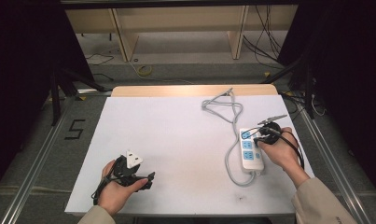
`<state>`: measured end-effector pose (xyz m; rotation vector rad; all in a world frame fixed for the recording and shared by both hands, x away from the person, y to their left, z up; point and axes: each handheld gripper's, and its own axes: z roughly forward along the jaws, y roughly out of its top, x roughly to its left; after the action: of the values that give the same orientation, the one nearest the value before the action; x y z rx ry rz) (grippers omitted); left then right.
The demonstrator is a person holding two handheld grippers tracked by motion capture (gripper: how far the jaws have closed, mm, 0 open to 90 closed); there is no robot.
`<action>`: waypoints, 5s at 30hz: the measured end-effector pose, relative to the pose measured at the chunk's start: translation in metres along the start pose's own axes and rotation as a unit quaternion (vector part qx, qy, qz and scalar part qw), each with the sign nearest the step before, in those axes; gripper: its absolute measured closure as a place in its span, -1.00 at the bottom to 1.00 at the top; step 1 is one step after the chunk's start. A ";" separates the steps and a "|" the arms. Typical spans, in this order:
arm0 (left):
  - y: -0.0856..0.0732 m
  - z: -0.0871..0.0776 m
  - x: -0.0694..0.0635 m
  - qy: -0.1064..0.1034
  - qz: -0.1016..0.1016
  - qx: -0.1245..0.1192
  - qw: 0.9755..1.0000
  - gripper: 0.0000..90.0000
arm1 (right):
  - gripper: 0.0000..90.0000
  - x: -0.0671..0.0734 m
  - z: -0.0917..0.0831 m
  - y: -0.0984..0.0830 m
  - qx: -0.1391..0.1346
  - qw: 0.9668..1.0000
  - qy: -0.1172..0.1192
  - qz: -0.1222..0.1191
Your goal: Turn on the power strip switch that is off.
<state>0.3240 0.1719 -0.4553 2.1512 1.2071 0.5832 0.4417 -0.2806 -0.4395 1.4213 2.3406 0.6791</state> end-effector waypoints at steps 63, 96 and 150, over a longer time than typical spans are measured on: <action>0.000 0.000 -0.003 0.003 0.001 -0.002 1.000 -0.66 | 1.00 -0.002 0.003 0.006 0.033 0.999 0.007 0.020; 0.001 0.002 -0.003 0.000 0.003 0.000 1.000 -0.66 | 1.00 -0.002 0.002 0.005 0.022 1.000 -0.011 0.013; 0.002 0.002 -0.003 0.002 0.000 -0.002 1.000 -0.66 | 0.95 -0.003 -0.014 0.001 0.000 1.000 0.002 0.012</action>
<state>0.3253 0.1681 -0.4555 2.1478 1.2064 0.5893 0.4370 -0.2865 -0.4271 1.4518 2.3304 0.6901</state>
